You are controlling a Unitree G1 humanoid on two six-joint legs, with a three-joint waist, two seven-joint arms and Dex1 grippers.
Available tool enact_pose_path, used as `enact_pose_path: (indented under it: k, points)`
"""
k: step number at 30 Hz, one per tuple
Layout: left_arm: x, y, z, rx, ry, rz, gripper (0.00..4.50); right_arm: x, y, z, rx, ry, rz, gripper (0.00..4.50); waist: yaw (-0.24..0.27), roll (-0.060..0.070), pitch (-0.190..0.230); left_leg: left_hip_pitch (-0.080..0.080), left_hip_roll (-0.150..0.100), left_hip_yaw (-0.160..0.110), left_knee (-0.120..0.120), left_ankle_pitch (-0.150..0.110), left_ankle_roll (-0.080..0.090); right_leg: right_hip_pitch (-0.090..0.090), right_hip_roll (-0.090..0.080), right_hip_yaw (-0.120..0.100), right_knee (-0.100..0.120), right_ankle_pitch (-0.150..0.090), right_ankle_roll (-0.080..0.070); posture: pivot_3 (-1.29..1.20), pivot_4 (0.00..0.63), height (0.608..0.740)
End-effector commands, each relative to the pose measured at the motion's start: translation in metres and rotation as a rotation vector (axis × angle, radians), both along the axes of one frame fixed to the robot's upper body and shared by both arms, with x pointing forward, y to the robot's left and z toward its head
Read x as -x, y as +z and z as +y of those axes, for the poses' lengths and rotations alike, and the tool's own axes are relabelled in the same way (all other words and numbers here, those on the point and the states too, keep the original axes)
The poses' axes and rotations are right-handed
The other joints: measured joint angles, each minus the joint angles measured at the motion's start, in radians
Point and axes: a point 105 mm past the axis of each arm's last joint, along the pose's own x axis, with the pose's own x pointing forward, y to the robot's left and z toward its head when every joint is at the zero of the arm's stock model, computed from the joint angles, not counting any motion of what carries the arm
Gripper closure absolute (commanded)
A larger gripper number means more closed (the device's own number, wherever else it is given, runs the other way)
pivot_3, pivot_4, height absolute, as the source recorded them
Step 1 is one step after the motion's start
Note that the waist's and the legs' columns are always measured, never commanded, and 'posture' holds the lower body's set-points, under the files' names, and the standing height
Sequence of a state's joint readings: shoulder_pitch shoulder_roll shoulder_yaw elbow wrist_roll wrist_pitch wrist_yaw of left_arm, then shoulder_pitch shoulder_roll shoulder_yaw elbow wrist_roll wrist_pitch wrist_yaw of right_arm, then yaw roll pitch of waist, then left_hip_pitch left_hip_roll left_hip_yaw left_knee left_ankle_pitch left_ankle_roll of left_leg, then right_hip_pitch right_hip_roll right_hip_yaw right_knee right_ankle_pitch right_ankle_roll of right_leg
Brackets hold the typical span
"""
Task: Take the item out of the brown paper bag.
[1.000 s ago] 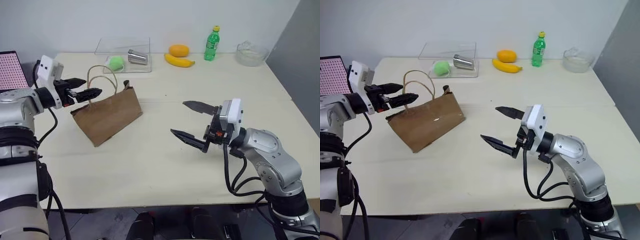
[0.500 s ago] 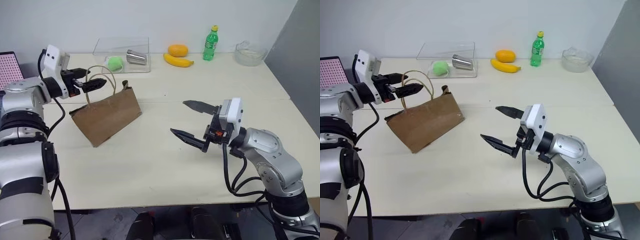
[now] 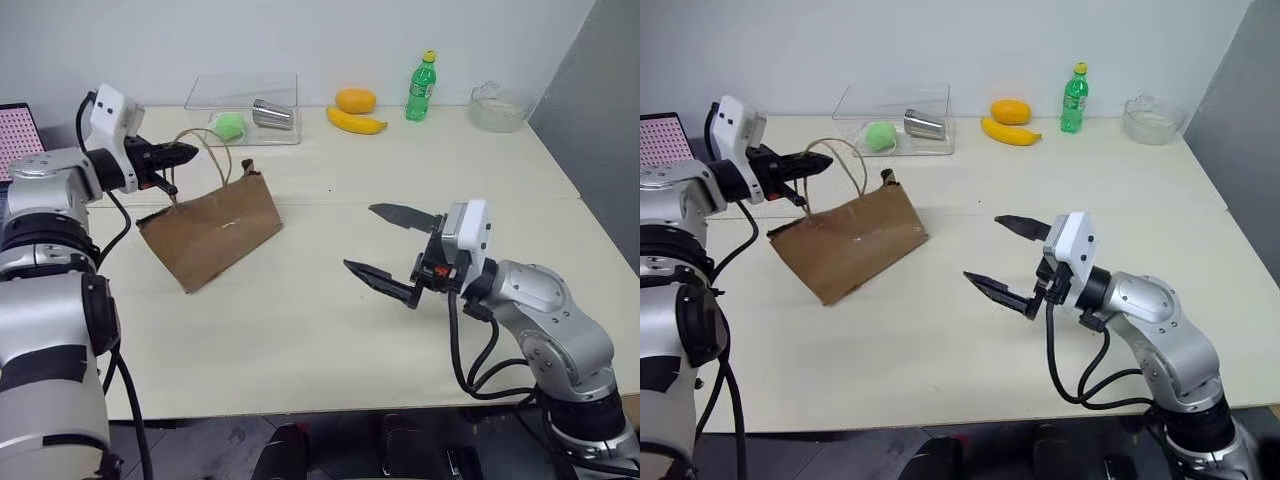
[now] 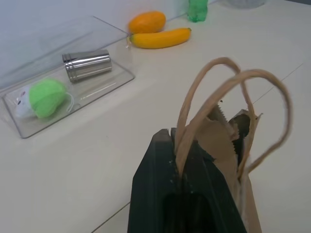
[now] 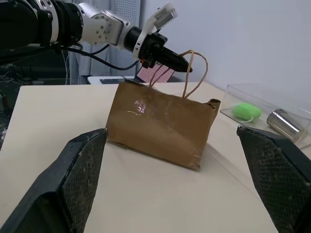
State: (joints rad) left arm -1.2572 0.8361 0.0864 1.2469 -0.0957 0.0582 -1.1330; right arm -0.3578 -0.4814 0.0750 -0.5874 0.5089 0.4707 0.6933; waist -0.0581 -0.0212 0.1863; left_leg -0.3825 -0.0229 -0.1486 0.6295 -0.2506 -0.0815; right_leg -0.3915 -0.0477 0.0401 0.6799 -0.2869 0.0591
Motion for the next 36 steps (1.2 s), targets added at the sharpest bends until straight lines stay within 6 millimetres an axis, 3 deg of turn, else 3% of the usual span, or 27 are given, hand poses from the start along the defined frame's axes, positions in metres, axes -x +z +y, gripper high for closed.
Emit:
enact_pose_path:
  k: [1, 9, 19, 27, 36]
  points:
    - [0.006, 0.032, 0.004, -0.039, -0.017, -0.102, 4.49, 0.007, 0.009, -0.003, -0.020, 0.001, -0.026, 0.00, 0.000, 0.000, 0.000, 0.000, 0.000, 0.000, 0.000, 0.000, 0.000, 0.000, 0.000, 0.000, 0.000, 0.000, 0.000, 0.00, 0.150, 0.740]
    - [0.004, 0.062, -0.024, -0.190, -0.107, -0.216, 4.49, 0.015, 0.003, -0.007, 0.003, 0.006, 0.013, 0.00, 0.001, -0.002, 0.001, -0.001, 0.000, 0.000, 0.000, 0.000, 0.000, 0.000, 0.000, 0.000, 0.000, 0.000, 0.000, 0.00, 0.150, 0.740]
    - [-0.006, 0.093, -0.089, -0.206, -0.267, -0.325, 4.49, 0.024, 0.000, -0.017, -0.001, -0.048, 0.053, 0.00, 0.001, -0.003, 0.002, -0.002, -0.001, -0.001, 0.001, 0.000, 0.000, 0.000, 0.000, -0.001, 0.000, 0.000, 0.000, 0.00, 0.150, 0.740]
    - [-0.008, 0.100, -0.130, -0.213, -0.369, -0.355, 4.49, 0.032, -0.006, -0.032, -0.013, -0.160, 0.098, 0.00, 0.001, -0.004, 0.002, -0.003, -0.001, -0.001, 0.001, 0.000, 0.000, -0.001, 0.000, -0.001, 0.000, 0.000, 0.000, 0.00, 0.150, 0.740]
    - [-0.010, 0.080, -0.178, -0.205, -0.511, -0.311, 4.49, 0.038, -0.007, -0.041, -0.041, -0.282, 0.112, 0.00, -0.001, -0.004, 0.002, -0.003, -0.001, 0.000, 0.001, 0.000, 0.000, -0.001, 0.000, 0.000, 0.001, 0.000, 0.000, 0.00, 0.150, 0.740]
